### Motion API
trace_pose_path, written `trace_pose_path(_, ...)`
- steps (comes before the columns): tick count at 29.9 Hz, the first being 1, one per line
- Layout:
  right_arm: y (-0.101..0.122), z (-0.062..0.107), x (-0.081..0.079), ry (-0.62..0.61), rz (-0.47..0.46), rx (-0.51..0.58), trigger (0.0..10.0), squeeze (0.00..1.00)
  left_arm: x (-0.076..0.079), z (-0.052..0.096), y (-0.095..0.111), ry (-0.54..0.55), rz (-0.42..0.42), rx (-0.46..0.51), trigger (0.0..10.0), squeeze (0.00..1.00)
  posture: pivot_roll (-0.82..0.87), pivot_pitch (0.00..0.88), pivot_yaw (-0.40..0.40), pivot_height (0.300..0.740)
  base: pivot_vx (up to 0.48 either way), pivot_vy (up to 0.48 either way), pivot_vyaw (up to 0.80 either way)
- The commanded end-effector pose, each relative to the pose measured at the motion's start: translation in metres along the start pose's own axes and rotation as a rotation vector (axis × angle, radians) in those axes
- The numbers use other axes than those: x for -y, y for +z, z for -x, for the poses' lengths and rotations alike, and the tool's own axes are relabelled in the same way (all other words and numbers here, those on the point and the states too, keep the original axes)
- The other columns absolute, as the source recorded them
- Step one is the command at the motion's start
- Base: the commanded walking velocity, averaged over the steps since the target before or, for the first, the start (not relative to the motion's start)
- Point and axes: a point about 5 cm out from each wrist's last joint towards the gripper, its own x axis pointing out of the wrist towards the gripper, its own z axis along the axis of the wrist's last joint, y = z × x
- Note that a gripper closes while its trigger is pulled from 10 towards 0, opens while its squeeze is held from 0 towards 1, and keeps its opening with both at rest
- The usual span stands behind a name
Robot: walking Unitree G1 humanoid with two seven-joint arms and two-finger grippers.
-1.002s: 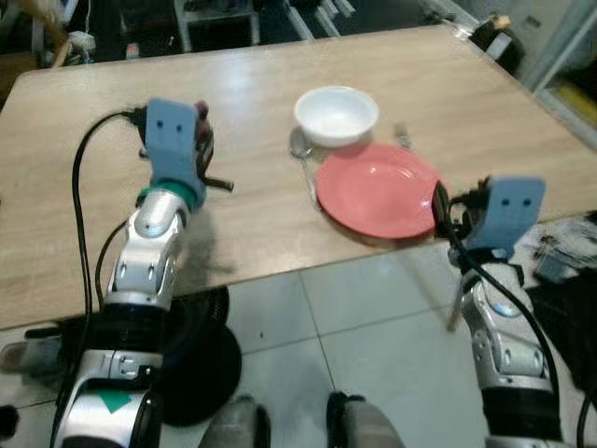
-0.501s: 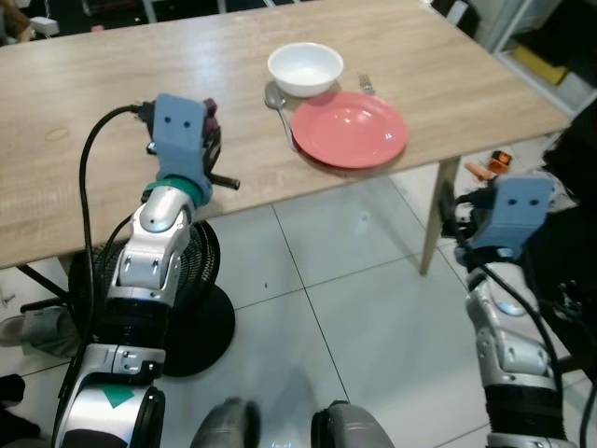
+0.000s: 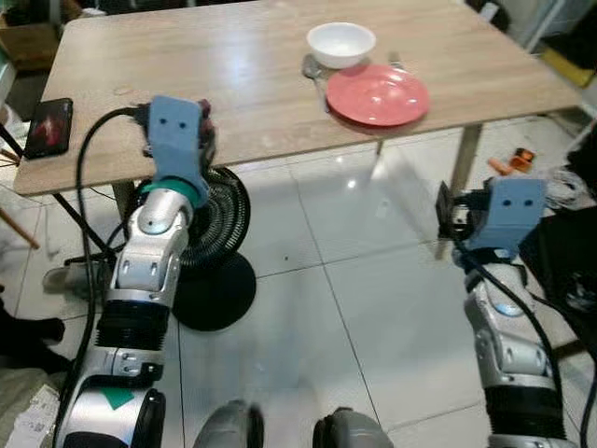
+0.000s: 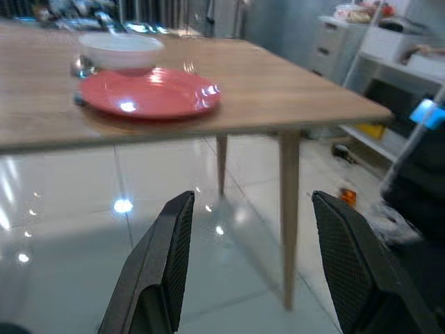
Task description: Setting the table
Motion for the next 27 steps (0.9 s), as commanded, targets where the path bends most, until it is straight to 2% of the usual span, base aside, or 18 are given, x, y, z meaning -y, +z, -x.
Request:
trace_pose_path(1,-0.0023,0.0017,-0.0043,0.011,-0.005,-0.006,10.0,0.0,-0.0047,0.0011,-0.0008,0.017,0.002,-0.002,10.0,0.0,-0.02,0.017,0.046,0.74,-0.33,0.0,0.0)
trace_pose_path(22,-0.0019,0.0023,-0.0035,0.014,0.003,-0.005,10.0,0.0,-0.002,0.0,-0.0005,0.008,0.007,0.001,10.0,0.0,-0.03,0.012,0.045,0.74,-0.327,0.0,0.0)
trace_pose_path(27,-0.0018,0.0025,-0.0036,0.016,0.004,-0.006,10.0,0.0,-0.0008,-0.0004,-0.0003,0.005,0.013,0.001,10.0,0.0,-0.03,0.014,0.046,0.74,-0.169,0.0,0.0)
